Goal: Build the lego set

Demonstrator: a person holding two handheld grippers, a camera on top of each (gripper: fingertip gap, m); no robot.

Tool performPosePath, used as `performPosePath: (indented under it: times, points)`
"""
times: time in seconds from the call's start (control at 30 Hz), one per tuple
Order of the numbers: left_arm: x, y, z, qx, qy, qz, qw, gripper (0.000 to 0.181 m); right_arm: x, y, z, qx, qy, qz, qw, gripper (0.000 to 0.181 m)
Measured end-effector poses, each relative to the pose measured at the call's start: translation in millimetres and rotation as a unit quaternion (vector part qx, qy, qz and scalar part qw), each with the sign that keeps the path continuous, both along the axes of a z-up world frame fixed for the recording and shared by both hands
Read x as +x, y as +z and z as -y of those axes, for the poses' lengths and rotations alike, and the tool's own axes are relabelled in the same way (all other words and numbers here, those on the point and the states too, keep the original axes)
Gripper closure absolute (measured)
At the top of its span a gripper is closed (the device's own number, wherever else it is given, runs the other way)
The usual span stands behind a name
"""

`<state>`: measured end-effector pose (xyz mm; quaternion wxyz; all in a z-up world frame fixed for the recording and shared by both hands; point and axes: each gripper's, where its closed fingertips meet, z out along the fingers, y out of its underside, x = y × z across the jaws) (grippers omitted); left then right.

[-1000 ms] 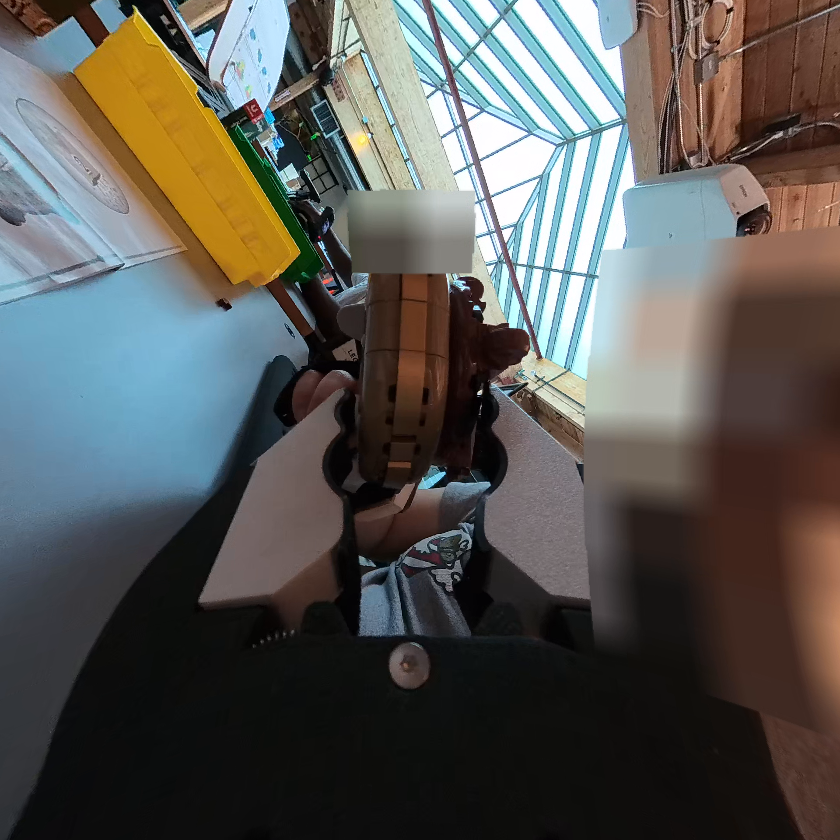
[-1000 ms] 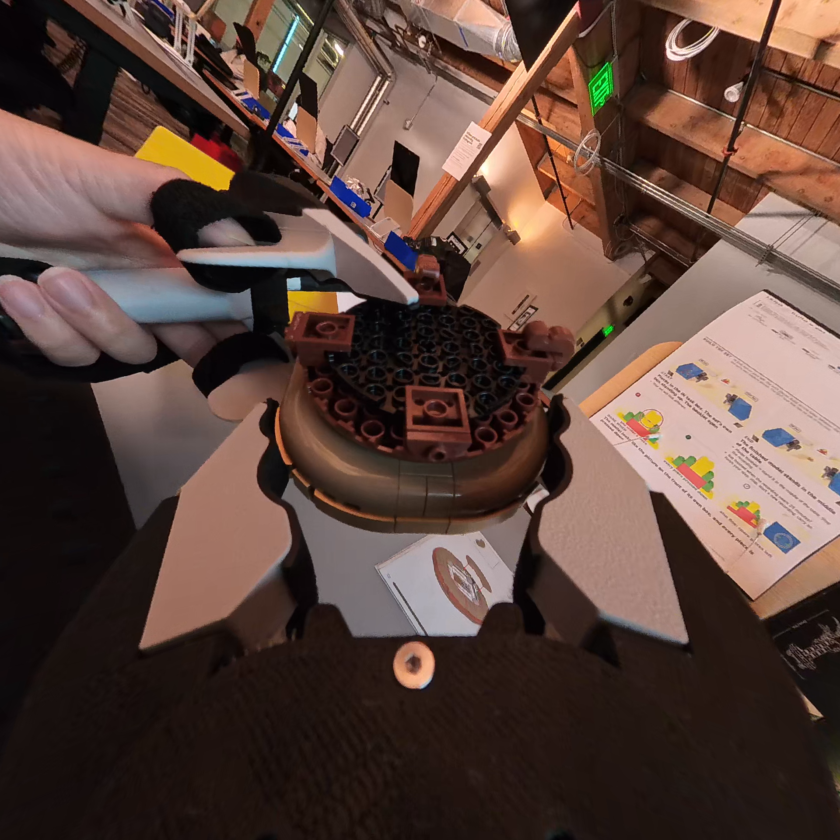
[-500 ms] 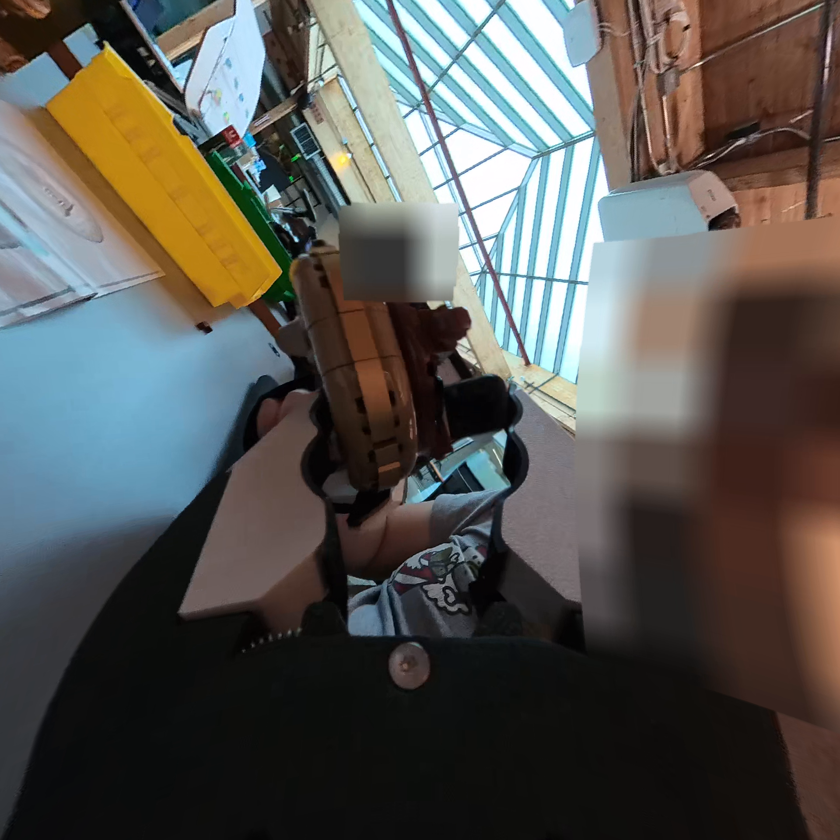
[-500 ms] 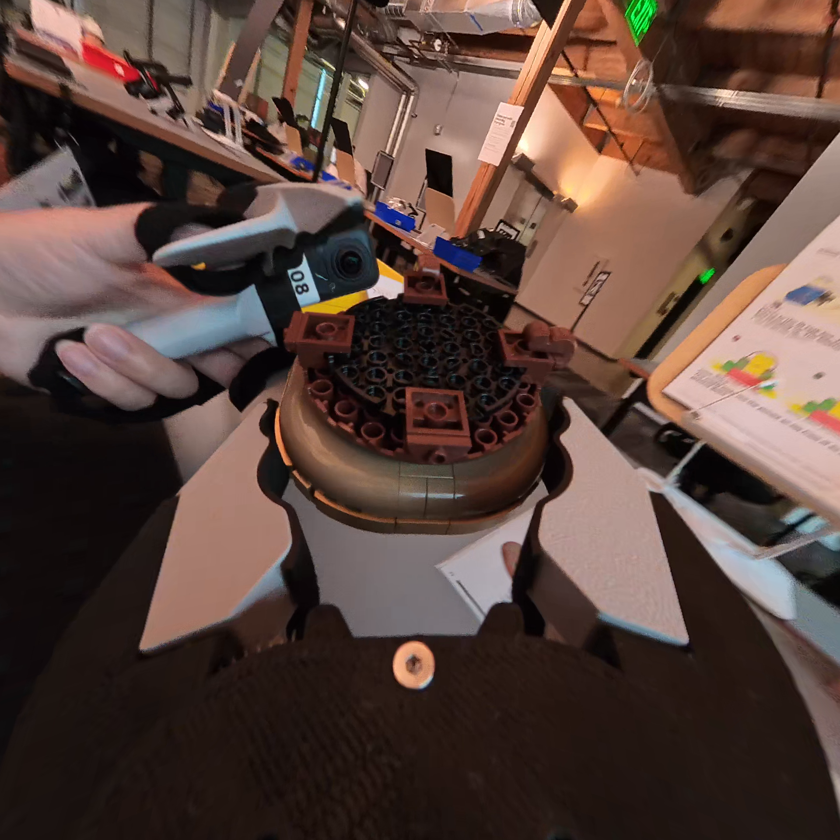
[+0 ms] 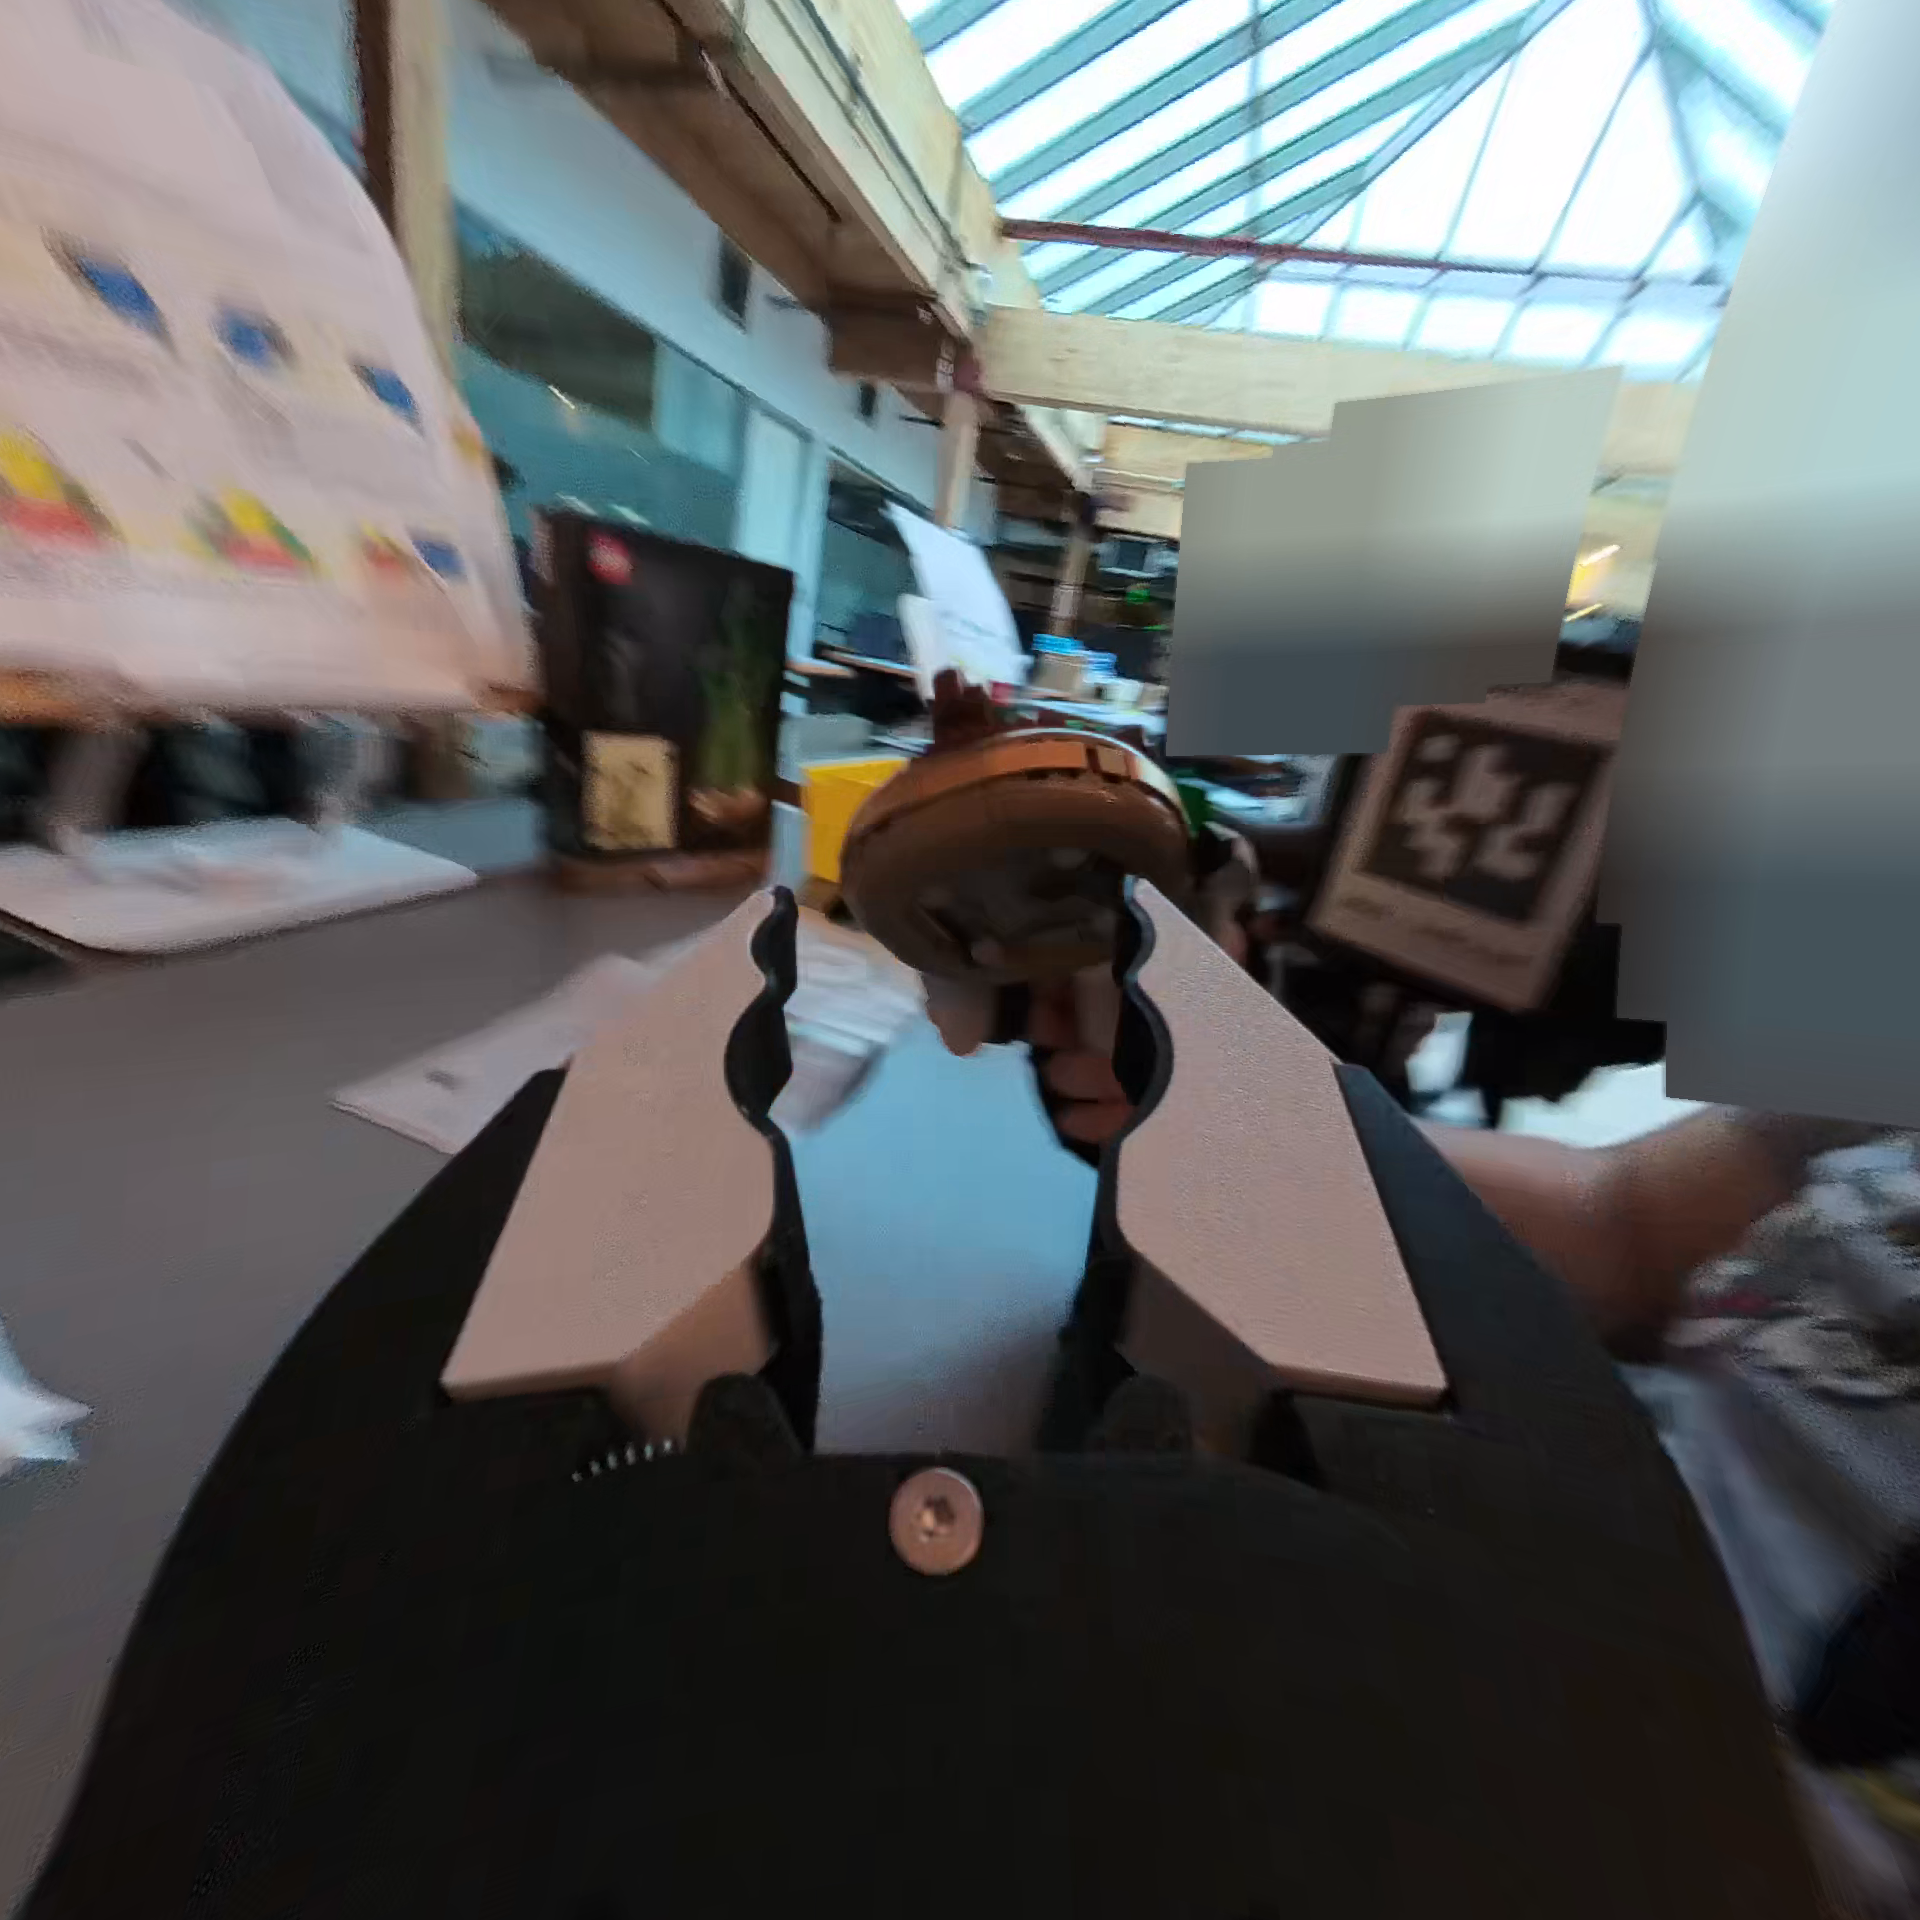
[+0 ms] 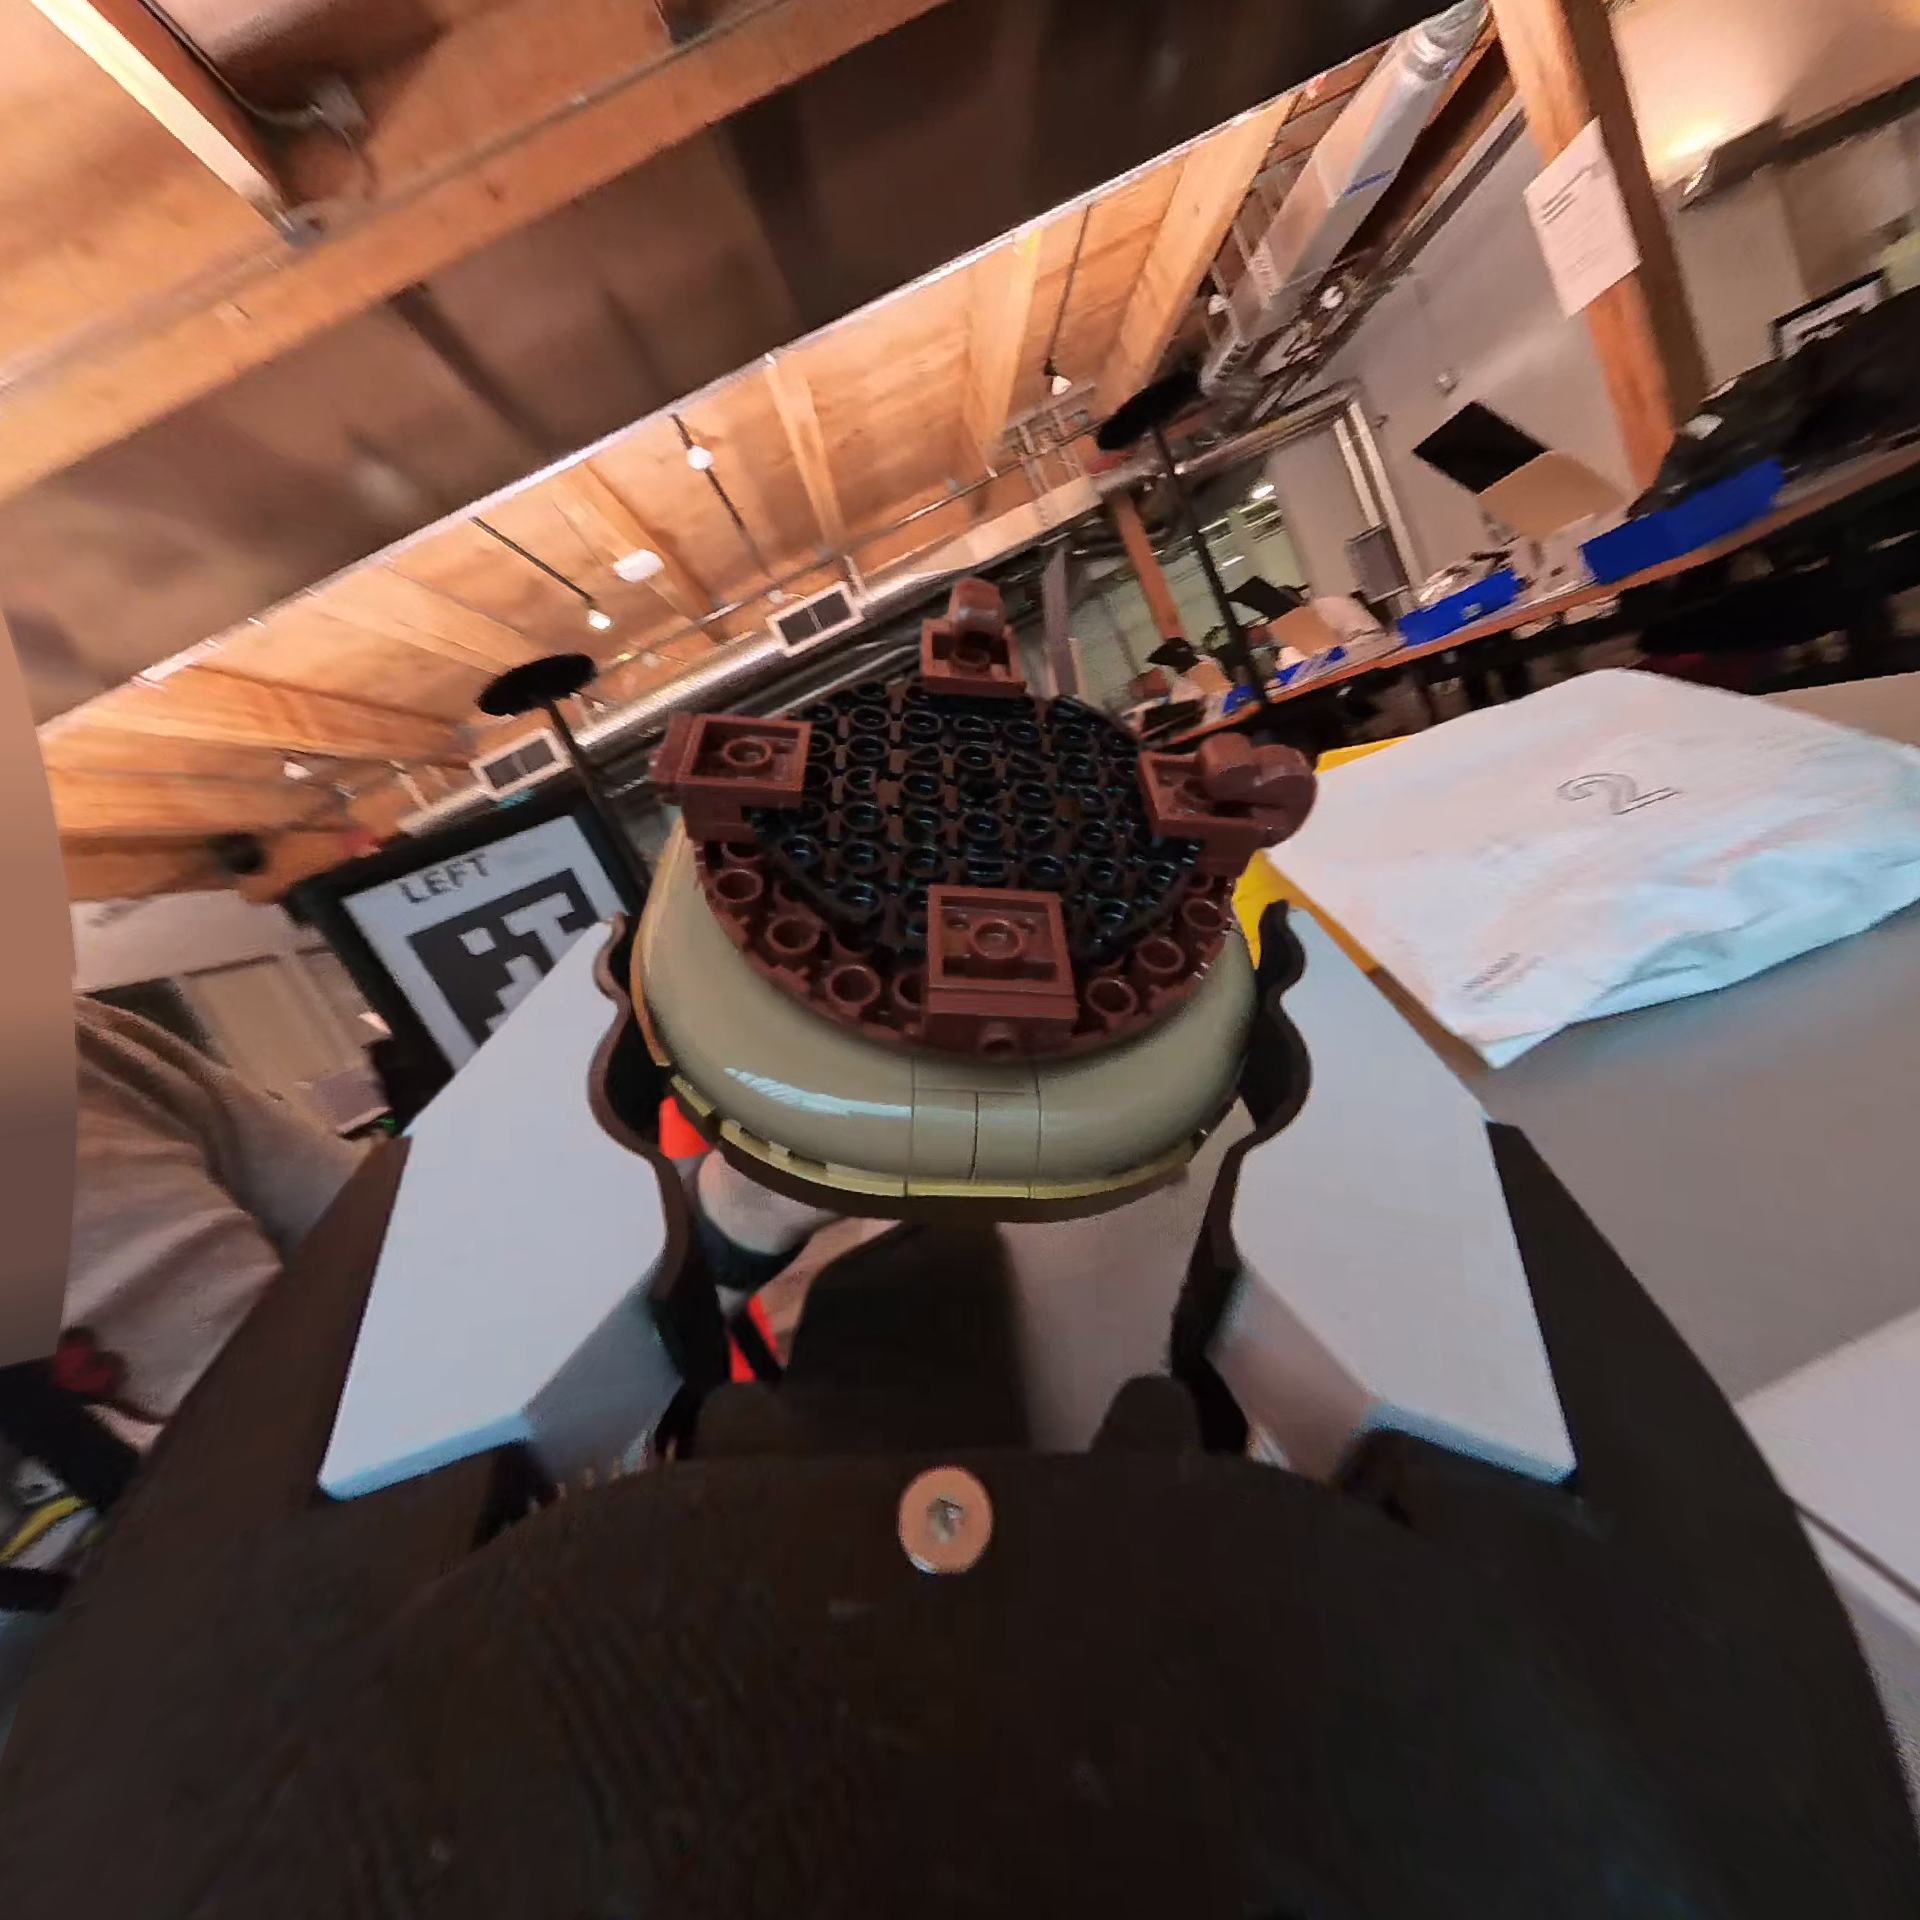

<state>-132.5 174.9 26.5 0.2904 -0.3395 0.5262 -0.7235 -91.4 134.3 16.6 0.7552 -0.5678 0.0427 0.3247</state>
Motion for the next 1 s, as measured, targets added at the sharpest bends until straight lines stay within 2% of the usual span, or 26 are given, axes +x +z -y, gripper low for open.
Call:
performPosePath:
  times: [0.1,0.13,0.27,0.4,0.47,0.63,0.8,1.0]
  points:
    - [-8,11,-3,0.105,0.106,0.104,0.983,0.124,-4,-2,-1,-0.006,0.047,-0.038,0.998,0.066]
    - [-11,13,1,0.144,0.118,0.139,0.973,0.125,-5,-2,-1,-0.004,0.057,-0.050,0.997,0.067]
    - [-3,-3,17,0.254,0.116,0.135,0.951,0.119,-16,-1,1,-0.008,0.118,-0.076,0.990,0.066]
    - [-2,-2,37,0.385,0.114,0.199,0.894,0.136,-25,-14,-4,-0.053,0.150,-0.082,0.984,0.066]
    - [4,-8,39,0.437,0.102,0.196,0.872,0.133,-31,-22,-6,-0.084,0.171,-0.086,0.978,0.066]
    - [5,-21,43,0.469,0.053,0.185,0.862,0.130,-36,-38,-10,-0.131,0.172,-0.064,0.974,0.066]
    - [5,-32,44,0.488,0.039,0.174,0.854,0.135,-40,-48,-11,-0.162,0.178,-0.054,0.969,0.066]
    - [5,-43,48,0.502,0.020,0.161,0.849,0.129,-49,-59,-11,-0.193,0.193,-0.039,0.961,0.066]
